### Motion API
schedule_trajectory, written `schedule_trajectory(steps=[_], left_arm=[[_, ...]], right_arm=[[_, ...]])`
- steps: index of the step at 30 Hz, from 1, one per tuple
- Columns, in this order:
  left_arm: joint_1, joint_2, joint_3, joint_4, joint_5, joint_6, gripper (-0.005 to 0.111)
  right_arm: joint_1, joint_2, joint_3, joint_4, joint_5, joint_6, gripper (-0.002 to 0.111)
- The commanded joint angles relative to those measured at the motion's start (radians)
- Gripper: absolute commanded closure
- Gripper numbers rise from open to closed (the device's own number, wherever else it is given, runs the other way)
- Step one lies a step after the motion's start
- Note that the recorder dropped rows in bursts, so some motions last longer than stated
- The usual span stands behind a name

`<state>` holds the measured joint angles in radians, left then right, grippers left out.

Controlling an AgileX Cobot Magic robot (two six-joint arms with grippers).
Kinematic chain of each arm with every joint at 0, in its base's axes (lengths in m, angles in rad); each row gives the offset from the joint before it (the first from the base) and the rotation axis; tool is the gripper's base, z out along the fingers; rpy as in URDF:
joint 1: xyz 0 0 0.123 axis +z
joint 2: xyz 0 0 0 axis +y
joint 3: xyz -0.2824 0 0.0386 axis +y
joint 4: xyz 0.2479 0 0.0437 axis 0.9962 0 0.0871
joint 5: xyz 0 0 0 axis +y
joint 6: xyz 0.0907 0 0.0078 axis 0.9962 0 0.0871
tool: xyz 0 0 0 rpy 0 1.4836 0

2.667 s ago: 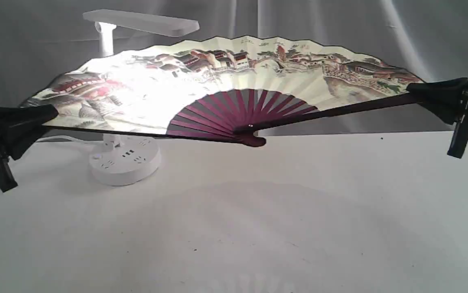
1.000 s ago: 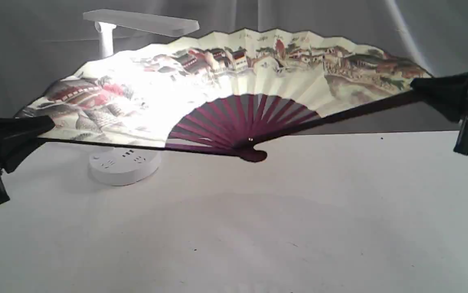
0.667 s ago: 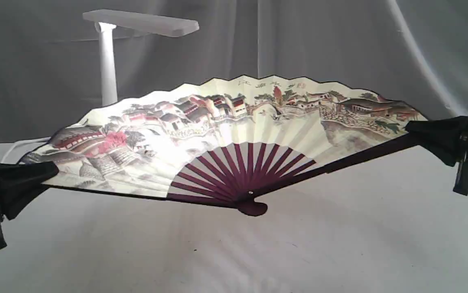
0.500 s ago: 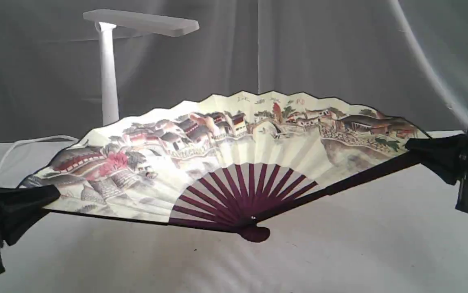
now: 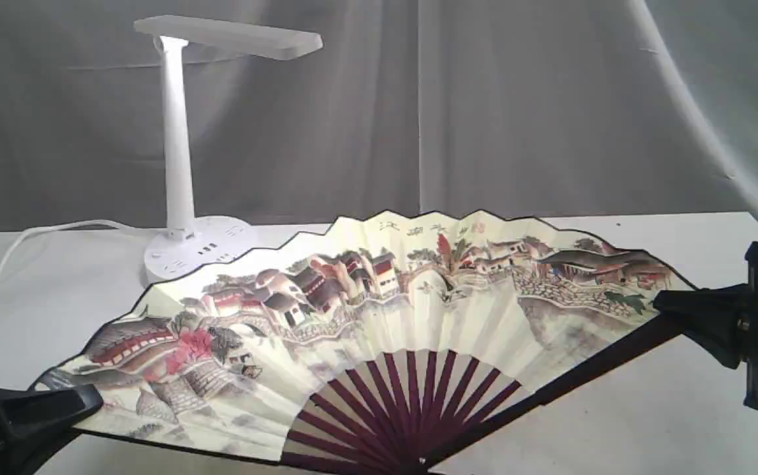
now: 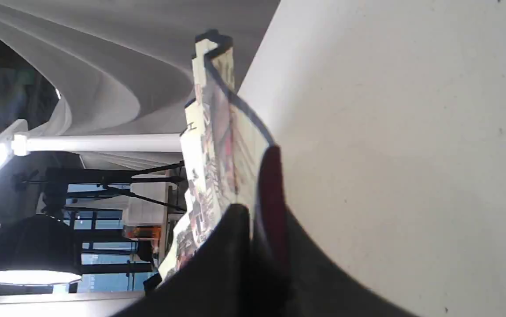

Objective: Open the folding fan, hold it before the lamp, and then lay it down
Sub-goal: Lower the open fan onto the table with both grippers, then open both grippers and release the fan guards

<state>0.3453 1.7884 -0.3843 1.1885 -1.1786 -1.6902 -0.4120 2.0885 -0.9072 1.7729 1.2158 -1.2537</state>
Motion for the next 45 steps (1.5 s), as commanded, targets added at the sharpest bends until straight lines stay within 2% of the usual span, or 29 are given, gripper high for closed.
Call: schedule_trajectory(steps=[1,11,13,18,20,28,33,37,45], left_arm=[[-0.008,-0.008,0.021,0.064,0.051,0.078,0.107],[-0.008,-0.008,0.021,0.057,0.117,0.103,0.107],[-0.008,-0.008,0.021,0.055,0.151,0.103,0.107],[-0.008,-0.008,0.021,0.027,0.346,0.127,0.107],[-0.008,-0.008,0.021,0.027,0.373,0.132,0.107],[-0.008,-0.008,0.021,0.025,0.368,0.204,0.106],[-0.008,-0.008,0.019,0.007,0.375,0.228,0.095],[-0.008,-0.008,0.019,-0.055,0.375,0.277,0.078],[-0.008,-0.008,0.019,-0.076,0.375,0.338,0.035]], right_arm=[[0.001,-0.007,0.043,-0.028,0.005,-0.101,0.108],[0.001,-0.007,0.08,-0.028,0.005,-0.127,0.108],[0.001,-0.007,0.08,-0.028,-0.037,-0.125,0.108],[0.001,-0.007,0.08,-0.028,-0.284,-0.08,0.108],[0.001,-0.007,0.08,-0.028,-0.289,-0.085,0.108],[0.001,-0.007,0.068,-0.028,-0.288,-0.084,0.108],[0.001,-0.007,0.068,-0.028,-0.304,-0.129,0.108],[0.001,-0.007,0.068,-0.028,-0.384,-0.138,0.096],[0.001,-0.011,0.068,-0.028,-0.469,-0.189,0.048]])
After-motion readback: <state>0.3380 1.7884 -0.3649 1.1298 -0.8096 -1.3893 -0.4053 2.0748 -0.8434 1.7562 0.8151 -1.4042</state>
